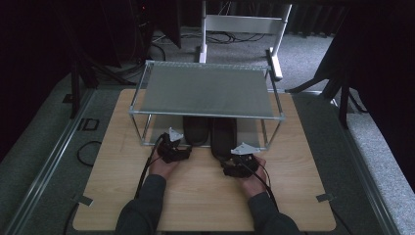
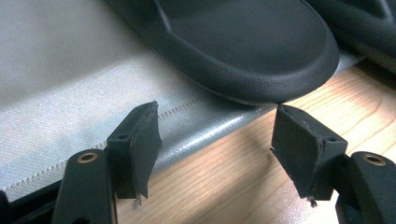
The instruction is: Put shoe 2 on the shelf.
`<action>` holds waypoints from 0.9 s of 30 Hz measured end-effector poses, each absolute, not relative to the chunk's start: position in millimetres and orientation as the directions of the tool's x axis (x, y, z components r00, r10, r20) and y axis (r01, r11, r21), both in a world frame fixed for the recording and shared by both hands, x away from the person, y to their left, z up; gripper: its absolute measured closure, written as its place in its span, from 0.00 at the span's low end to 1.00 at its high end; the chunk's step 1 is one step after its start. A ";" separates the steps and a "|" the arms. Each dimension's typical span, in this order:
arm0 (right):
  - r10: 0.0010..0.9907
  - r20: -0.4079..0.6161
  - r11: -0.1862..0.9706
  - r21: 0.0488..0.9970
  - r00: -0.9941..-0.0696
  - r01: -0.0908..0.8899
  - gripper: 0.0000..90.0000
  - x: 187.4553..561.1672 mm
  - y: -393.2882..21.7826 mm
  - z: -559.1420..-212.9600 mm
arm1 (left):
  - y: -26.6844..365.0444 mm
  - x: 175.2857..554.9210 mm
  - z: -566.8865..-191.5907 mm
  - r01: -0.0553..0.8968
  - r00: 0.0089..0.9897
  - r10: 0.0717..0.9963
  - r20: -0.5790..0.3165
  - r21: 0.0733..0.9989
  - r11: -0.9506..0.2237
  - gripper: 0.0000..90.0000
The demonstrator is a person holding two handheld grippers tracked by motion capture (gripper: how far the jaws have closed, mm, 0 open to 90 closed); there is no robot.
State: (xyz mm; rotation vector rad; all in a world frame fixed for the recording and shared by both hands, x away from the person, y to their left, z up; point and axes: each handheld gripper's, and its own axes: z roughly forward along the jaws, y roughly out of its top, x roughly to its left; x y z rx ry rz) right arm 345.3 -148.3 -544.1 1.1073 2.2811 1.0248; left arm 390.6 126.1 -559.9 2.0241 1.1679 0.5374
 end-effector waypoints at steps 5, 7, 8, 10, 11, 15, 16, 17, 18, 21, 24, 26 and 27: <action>0.795 -0.040 0.418 0.760 -0.606 0.498 0.30 356.5 -147.5 -545.1 | 126.3 390.5 -559.9 0.561 0.503 0.864 -0.003 0.762 -0.324 0.37; 0.795 -0.035 0.415 0.760 -0.605 0.501 0.30 358.2 -147.5 -545.3 | 126.3 390.5 -559.8 0.561 0.504 0.864 -0.003 0.762 -0.324 0.37; 0.795 -0.035 0.415 0.760 -0.606 0.500 0.30 359.8 -147.6 -545.4 | 126.4 390.6 -559.9 0.561 0.504 0.864 -0.004 0.762 -0.324 0.37; 0.792 -0.039 0.419 0.761 -0.610 0.496 0.30 362.9 -147.5 -545.8 | 126.4 390.6 -559.8 0.561 0.505 0.863 -0.004 0.762 -0.324 0.37; 0.793 -0.036 0.417 0.760 -0.608 0.498 0.30 364.3 -147.3 -545.9 | 126.4 390.4 -559.8 0.560 0.506 0.863 -0.003 0.762 -0.325 0.37; 0.794 -0.024 0.404 0.767 -0.608 0.498 0.31 370.8 -146.5 -547.1 | 126.1 389.8 -559.8 0.555 0.513 0.858 -0.001 0.763 -0.331 0.36; 0.794 -0.022 0.402 0.769 -0.607 0.498 0.31 371.3 -146.1 -547.3 | 126.1 389.8 -559.8 0.555 0.513 0.858 -0.001 0.763 -0.331 0.36; 0.795 -0.020 0.399 0.770 -0.606 0.498 0.31 372.3 -145.2 -547.4 | 126.1 389.7 -559.8 0.555 0.513 0.858 -0.001 0.763 -0.331 0.36; 0.796 -0.018 0.396 0.771 -0.605 0.499 0.32 373.4 -144.1 -547.4 | 126.1 389.7 -559.8 0.554 0.514 0.858 -0.001 0.763 -0.331 0.36; 0.798 -0.016 0.393 0.771 -0.602 0.501 0.32 376.9 -141.1 -547.6 | 126.4 389.4 -559.7 0.554 0.515 0.857 -0.002 0.764 -0.331 0.36; 0.800 -0.015 0.390 0.772 -0.600 0.502 0.33 380.3 -139.3 -547.6 | 126.9 389.3 -559.7 0.553 0.517 0.856 -0.007 0.766 -0.328 0.36; 0.803 -0.012 0.387 0.772 -0.596 0.505 0.33 382.5 -138.5 -547.8 | 127.2 389.2 -559.7 0.554 0.516 0.856 -0.011 0.767 -0.324 0.36; 0.804 -0.009 0.384 0.772 -0.595 0.507 0.33 383.4 -138.1 -547.9 | 127.6 389.2 -559.7 0.553 0.517 0.856 -0.014 0.768 -0.322 0.36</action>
